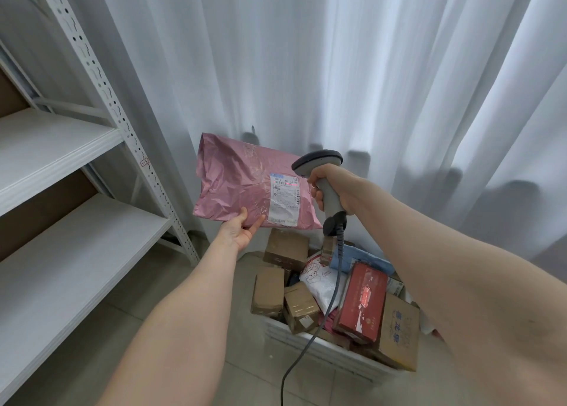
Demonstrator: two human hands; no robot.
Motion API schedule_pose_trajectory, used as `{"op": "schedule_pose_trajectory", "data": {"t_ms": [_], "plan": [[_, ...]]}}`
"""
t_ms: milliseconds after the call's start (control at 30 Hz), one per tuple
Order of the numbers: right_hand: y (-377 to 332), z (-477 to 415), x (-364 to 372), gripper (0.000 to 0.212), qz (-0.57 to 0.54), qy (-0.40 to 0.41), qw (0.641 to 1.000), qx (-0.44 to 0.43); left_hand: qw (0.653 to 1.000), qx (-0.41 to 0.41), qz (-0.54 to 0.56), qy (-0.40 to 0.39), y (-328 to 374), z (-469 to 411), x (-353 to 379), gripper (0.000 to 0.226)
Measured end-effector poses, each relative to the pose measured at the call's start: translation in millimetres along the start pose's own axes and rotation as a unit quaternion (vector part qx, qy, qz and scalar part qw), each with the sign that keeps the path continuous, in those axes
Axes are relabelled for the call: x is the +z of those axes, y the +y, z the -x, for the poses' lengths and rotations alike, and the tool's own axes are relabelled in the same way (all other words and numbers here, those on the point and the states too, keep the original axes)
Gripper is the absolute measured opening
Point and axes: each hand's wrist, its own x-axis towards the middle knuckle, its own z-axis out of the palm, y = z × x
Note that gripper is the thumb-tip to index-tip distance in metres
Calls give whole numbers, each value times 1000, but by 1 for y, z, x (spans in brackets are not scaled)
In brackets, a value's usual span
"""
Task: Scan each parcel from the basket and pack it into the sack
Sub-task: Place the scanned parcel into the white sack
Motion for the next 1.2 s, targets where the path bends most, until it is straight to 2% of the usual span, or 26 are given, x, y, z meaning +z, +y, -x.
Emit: {"op": "schedule_pose_trajectory", "data": {"t_ms": [267,433,600,700,867,1033,1200], "plan": [[7,-2,9,4,-10,2,1000,1,1000,5,13,12,4,6,-3,36],[13,-6,19,9,-10,3,1000,5,1000,4,2,27,9,17,-10,42],[22,-14,37,23,-18,-1,1000,-13,998,25,0,62,15,39,-23,26],[34,-17,56,25,-25,-6,999,-19,993,58,8,101,17,61,-36,22],[71,-11,99,9,6,-50,999,-6,977,105,14,183,23,105,-79,6],[115,7,156,8,55,-121,991,8,949,163,54,264,26,159,-140,5],[155,36,229,10,113,-193,975,12,914,186,101,345,29,215,-211,8]]}}
